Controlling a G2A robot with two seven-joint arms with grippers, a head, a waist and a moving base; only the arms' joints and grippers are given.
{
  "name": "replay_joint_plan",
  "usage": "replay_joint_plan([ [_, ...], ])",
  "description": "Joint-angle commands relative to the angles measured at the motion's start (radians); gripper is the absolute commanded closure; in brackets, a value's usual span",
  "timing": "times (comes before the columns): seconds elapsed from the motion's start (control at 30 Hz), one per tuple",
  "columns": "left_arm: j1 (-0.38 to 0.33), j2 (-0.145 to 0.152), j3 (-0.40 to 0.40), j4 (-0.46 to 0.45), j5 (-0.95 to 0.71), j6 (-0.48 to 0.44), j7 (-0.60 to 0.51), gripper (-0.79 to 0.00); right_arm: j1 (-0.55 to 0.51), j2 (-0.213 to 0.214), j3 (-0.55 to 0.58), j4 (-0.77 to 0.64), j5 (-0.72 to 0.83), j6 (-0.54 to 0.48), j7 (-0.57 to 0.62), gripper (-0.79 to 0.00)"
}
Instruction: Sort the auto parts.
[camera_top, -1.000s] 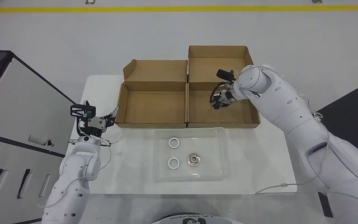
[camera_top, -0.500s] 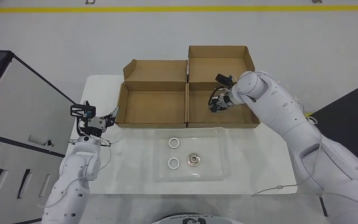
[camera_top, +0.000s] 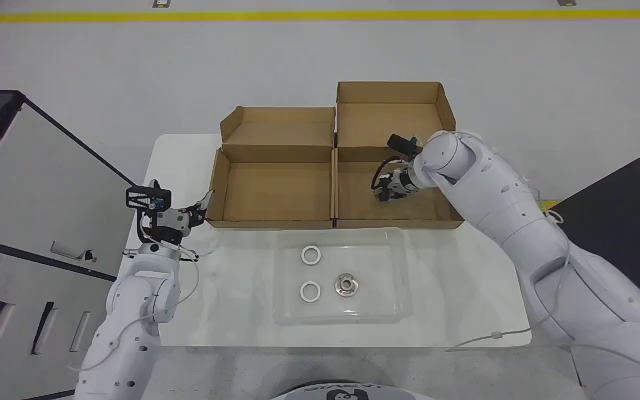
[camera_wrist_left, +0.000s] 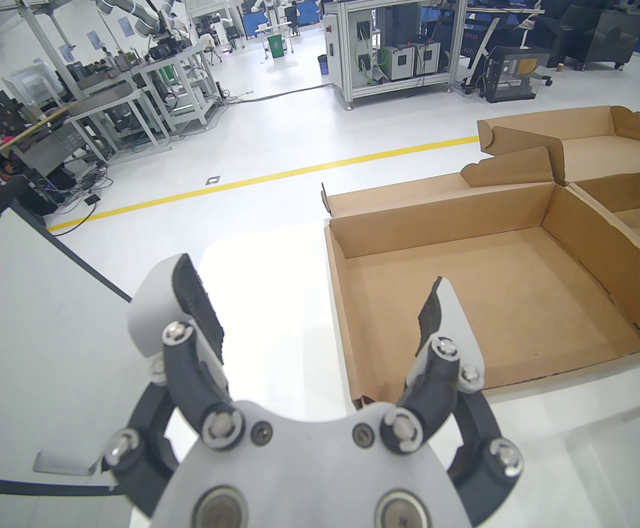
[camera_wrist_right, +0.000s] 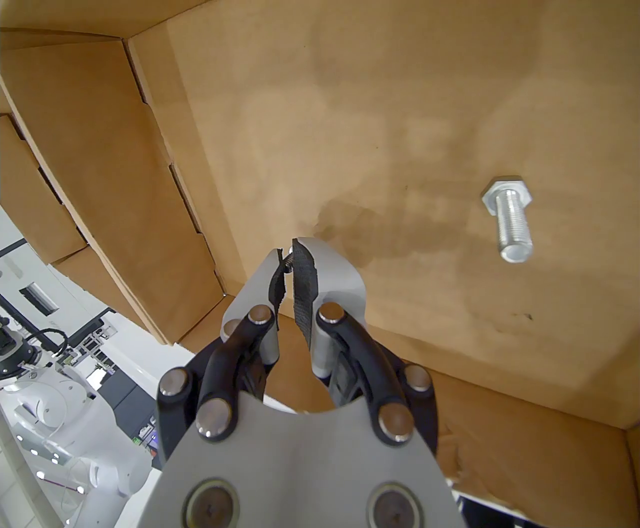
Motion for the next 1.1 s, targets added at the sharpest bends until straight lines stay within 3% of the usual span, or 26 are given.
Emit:
replay_joint_plan([
  [0.0,0.0,0.0,0.0,0.0,0.0,0.0,0.0,-0.785,-0.001,0.0,-0.001,-0.003,-0.014,0.001,0.001,0.0],
  [0.17,0.0,0.0,0.0,0.0,0.0,0.0,0.0,-0.785,-0.01,0.002,0.008,-0.005,-0.028,0.003,0.005,0.0],
  [0.23,0.0,0.0,0.0,0.0,0.0,0.0,0.0,-0.785,-0.012,0.003,0.012,-0.008,-0.033,0.004,0.008,-0.12],
  [0.33,0.0,0.0,0.0,0.0,0.0,0.0,0.0,-0.785,-0.018,0.005,0.021,-0.014,-0.037,0.005,0.012,-0.24],
  [0.43,0.0,0.0,0.0,0.0,0.0,0.0,0.0,-0.785,-0.024,0.008,0.028,-0.026,-0.045,0.01,0.016,-0.311],
  [0.83,0.0,0.0,0.0,0.0,0.0,0.0,0.0,-0.785,-0.062,0.041,0.093,-0.126,-0.079,0.032,0.028,-0.391],
  [0.87,0.0,0.0,0.0,0.0,0.0,0.0,0.0,-0.785,-0.066,0.045,0.101,-0.141,-0.084,0.034,0.03,-0.416],
  [0.9,0.0,0.0,0.0,0.0,0.0,0.0,0.0,-0.785,-0.07,0.05,0.11,-0.157,-0.089,0.038,0.032,-0.508],
  [0.97,0.0,0.0,0.0,0.0,0.0,0.0,0.0,-0.785,-0.079,0.06,0.129,-0.193,-0.099,0.049,0.035,-0.56],
  [1.07,0.0,0.0,0.0,0.0,0.0,0.0,0.0,-0.785,-0.098,0.077,0.164,-0.254,-0.111,0.062,0.038,-0.699],
])
